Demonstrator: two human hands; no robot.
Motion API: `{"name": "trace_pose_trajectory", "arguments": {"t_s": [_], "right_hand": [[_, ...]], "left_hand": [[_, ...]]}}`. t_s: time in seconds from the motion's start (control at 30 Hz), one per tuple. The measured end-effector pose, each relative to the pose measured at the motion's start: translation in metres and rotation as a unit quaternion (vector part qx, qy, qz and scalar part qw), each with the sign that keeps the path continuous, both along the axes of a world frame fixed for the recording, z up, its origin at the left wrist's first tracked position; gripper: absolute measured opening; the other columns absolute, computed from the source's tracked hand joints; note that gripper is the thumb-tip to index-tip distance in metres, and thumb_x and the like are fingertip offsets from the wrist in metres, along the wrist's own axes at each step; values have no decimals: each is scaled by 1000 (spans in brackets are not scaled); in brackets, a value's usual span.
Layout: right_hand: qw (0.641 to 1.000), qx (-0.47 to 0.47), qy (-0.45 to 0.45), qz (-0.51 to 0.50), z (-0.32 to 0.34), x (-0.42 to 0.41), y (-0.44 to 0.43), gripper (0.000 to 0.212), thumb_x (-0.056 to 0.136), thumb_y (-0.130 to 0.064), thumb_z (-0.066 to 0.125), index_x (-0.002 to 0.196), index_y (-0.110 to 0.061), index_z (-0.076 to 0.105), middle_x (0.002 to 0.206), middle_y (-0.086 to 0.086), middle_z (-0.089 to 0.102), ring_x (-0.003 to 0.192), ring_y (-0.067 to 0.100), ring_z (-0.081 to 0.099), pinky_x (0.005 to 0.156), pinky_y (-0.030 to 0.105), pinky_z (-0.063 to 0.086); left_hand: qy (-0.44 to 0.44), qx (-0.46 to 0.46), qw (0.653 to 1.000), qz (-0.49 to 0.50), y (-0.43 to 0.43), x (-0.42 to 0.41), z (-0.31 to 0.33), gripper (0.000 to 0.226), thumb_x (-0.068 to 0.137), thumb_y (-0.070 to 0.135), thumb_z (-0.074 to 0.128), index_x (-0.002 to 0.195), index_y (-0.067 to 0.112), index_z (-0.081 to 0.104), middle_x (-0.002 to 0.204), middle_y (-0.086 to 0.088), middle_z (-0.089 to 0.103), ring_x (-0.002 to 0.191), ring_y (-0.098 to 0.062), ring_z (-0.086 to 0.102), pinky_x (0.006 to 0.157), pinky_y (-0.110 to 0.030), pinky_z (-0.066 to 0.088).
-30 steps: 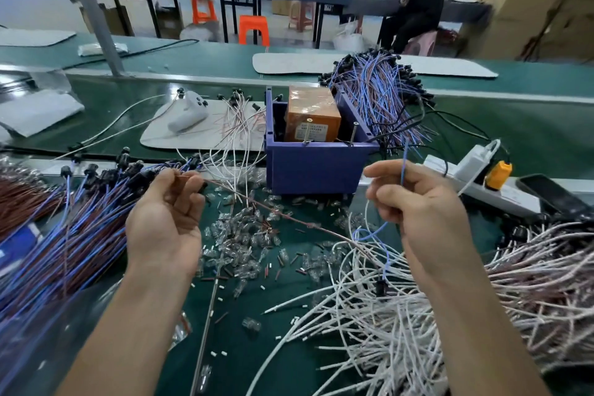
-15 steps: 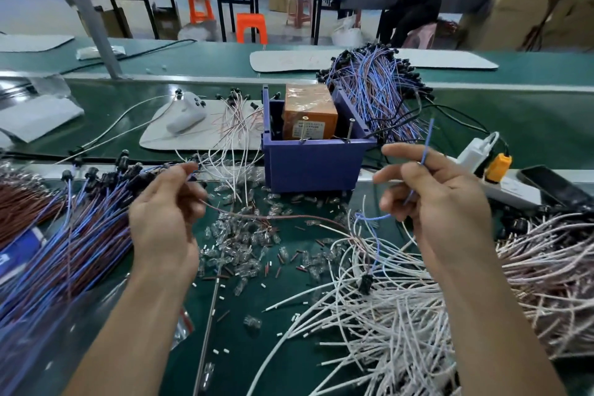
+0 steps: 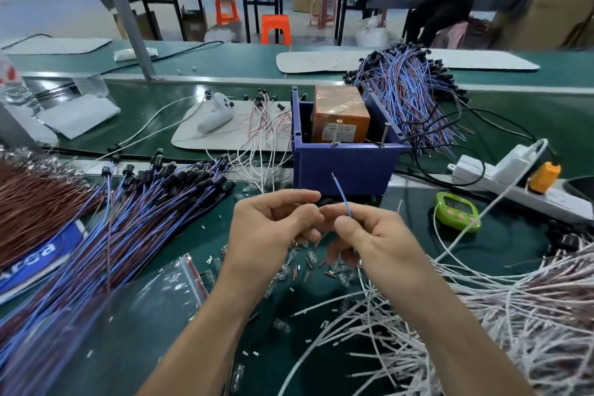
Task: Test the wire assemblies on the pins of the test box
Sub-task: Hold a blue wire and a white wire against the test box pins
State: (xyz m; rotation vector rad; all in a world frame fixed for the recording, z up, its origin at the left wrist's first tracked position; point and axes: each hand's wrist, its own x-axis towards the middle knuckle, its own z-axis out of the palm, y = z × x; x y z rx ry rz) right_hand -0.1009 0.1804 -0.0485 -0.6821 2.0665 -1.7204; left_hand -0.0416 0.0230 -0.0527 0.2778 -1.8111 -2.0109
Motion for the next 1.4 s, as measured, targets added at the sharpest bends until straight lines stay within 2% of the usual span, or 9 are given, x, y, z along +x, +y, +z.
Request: {"name": "trace_pose_trajectory", "arguments": {"t_s": [0.1,0.3,0.57,0.73,0.9,1.0,1.13,1.2,1.4], "right_hand": [[998,-22,-41,30,1,4,-3,39,108,-10,46,105,-33,78,88,3,76,65,18,68,56,23,44],[994,-9,-84,69,4,8,-4,30,107,-9,47,105,-17,75,98,5,78,64,15,62,56,20,42],[992,-34,-89,77,4,6,-2,34,106,-11,52,83,-15,77,68,5,65,53,12,48,52,17,40],[992,-71,-84,56,1,4,-1,32,106,-11,52,81,-11,72,71,8,67,51,12,47,49,18,40],[990,-108,-72,-62,17,2,3,34,107,-23,49,98,-20,81,86,8,75,60,11,51,56,19,44],[966,-215,-86,-115,50,-12,25,41,110,-21,39,108,-11,79,81,12,71,64,15,49,57,23,39],[972,-194,3,-134,104,-37,56,32,107,-6,41,116,-15,71,62,11,63,53,17,43,45,22,33],[975,-147,56,-156,123,-53,65,24,104,-1,43,106,-17,60,58,12,63,42,16,36,42,26,24],[978,-4,156,-141,141,-81,74,22,97,2,57,82,-14,59,60,11,69,34,13,44,37,17,34]], "left_hand": [[8,20,1000,4,2,1,2,16,81,2,80,86,17,83,74,-15,77,52,-14,66,54,-20,53],[20,58,998,9,2,2,5,13,67,21,83,79,16,82,73,-17,76,52,-14,67,51,-23,55],[22,38,999,23,0,3,6,14,66,23,86,79,18,83,71,-9,76,54,-14,65,55,-22,54],[-10,-2,999,-38,2,4,5,9,74,10,83,81,15,84,82,-8,78,69,-14,71,69,-20,56],[-68,76,994,33,3,1,10,20,93,7,67,82,17,81,89,-6,80,84,-16,76,78,-26,56],[-46,129,989,61,-7,7,24,17,101,14,57,90,16,69,79,-7,77,71,-21,74,68,-31,62],[-5,78,990,115,-26,13,44,24,97,8,64,78,18,76,62,-3,65,51,-11,55,46,-19,47],[4,40,990,139,-33,9,53,21,95,8,68,79,17,78,59,-1,66,45,-7,51,40,-15,40],[5,-141,974,176,-47,-8,69,14,87,18,79,81,30,81,65,0,74,55,-15,61,55,-25,50]]}}
